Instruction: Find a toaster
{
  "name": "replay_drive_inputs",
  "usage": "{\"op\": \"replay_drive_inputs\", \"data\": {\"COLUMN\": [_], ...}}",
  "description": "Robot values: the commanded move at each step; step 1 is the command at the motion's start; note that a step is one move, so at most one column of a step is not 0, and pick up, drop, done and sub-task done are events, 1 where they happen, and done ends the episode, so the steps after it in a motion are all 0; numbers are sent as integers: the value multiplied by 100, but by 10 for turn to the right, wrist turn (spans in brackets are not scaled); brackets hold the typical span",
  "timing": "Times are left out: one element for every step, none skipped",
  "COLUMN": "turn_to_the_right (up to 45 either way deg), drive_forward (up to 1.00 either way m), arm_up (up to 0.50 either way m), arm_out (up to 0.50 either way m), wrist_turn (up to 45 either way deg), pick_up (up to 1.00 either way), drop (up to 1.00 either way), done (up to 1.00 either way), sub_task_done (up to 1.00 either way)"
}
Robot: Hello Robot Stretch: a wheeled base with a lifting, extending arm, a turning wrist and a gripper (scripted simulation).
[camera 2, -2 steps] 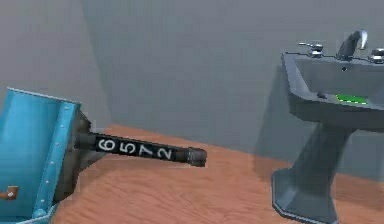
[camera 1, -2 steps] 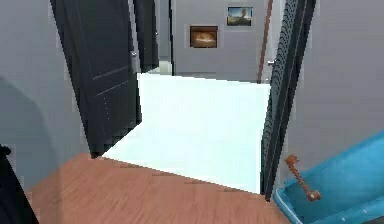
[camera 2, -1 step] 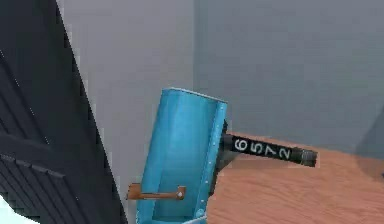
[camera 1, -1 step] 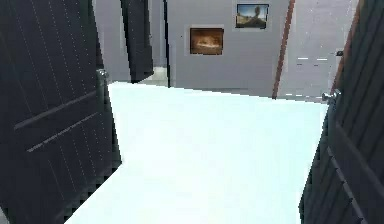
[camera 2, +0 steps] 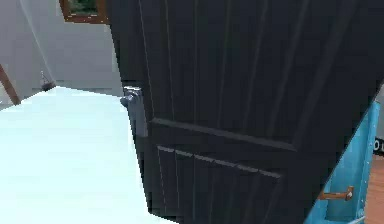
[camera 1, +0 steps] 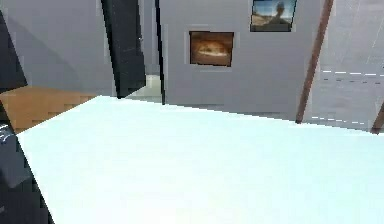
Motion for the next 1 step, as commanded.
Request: {"op": "replay_drive_inputs", "data": {"turn_to_the_right": [0], "drive_forward": [80], "arm_up": [0], "arm_out": [0], "wrist_turn": [0], "pick_up": [0], "drop": [0], "done": [0], "sub_task_done": [0]}}
